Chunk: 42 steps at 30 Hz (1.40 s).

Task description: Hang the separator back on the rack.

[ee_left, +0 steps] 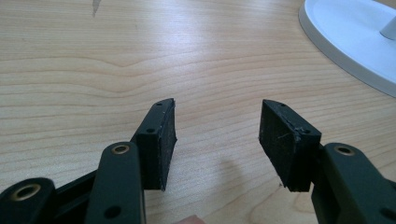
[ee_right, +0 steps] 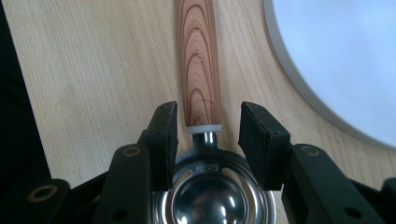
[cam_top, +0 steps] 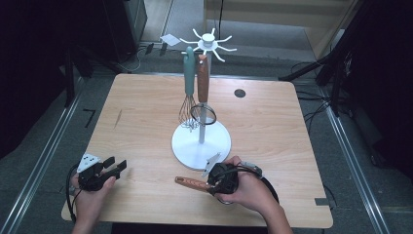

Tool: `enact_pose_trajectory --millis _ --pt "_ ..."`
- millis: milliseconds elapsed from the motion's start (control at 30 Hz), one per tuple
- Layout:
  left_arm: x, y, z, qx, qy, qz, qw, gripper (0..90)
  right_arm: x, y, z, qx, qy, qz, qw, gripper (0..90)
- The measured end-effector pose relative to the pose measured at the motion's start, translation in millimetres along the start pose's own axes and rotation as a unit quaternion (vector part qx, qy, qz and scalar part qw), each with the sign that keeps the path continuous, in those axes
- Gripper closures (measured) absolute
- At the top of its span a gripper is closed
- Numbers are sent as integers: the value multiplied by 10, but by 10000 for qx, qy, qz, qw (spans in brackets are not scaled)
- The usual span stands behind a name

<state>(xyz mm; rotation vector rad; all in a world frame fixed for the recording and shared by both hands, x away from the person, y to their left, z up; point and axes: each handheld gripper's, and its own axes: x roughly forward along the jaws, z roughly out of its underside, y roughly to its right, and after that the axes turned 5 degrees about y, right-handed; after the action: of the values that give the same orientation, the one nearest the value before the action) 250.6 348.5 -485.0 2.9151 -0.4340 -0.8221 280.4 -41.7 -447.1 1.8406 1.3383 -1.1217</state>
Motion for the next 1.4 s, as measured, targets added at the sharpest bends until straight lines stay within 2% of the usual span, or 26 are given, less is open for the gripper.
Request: enact_pose_trajectory --millis 133,200,267,333,467,633,867,900,933,967,1033,1067,1100,1133,1300,1400 --pt "0 1 -1 4 -9 -21 10000 463 46 2 -27 -38 -248 20 9997 616" --pt "0 4 -1 -1 -18 -23 10000 462 61 12 -29 -116 -270 -6 9996 640" --pt "4 6 -2 6 -22 -32 10000 463 63 -2 -34 -16 -296 11 9996 650" --pt "5 7 -2 9 -26 -33 10000 463 72 13 -41 -161 -274 -14 9995 658" --pt "5 7 -3 32 -43 -36 10000 462 101 -7 -73 -205 -371 -114 9990 663" --pt "7 7 -4 31 -46 -37 10000 455 161 -34 -94 -403 -647 19 9971 668" --pt "7 9 -4 36 -50 -45 10000 453 200 -32 -88 -301 -722 -26 9969 693" --pt "8 10 -4 36 -49 -45 10000 452 218 3 -94 -569 -580 -51 9967 694" --pt "8 11 -4 38 -51 -52 10000 453 223 4 -97 -621 -571 -59 9964 697" --pt "10 12 -4 38 -47 -60 10000 452 202 -40 -99 -358 -740 -6 9966 699" --pt "11 14 -4 44 -48 -72 10000 451 202 -42 -101 -355 -748 6 9966 705" --pt "11 14 -4 42 -46 -73 10000 449 222 -8 -100 -613 -586 -30 9964 707" --pt "11 13 -4 42 -46 -79 9999 446 200 -44 -96 -312 -743 10 9968 709" --pt "12 13 -4 35 -44 -87 9999 440 198 -47 -94 -266 -746 25 9969 710" --pt "8 13 -4 16 -15 -110 9999 422 197 -106 -92 -361 -713 229 9965 713" --pt "6 10 -5 13 -14 -117 9999 413 197 -135 -78 -286 -614 156 9976 714"
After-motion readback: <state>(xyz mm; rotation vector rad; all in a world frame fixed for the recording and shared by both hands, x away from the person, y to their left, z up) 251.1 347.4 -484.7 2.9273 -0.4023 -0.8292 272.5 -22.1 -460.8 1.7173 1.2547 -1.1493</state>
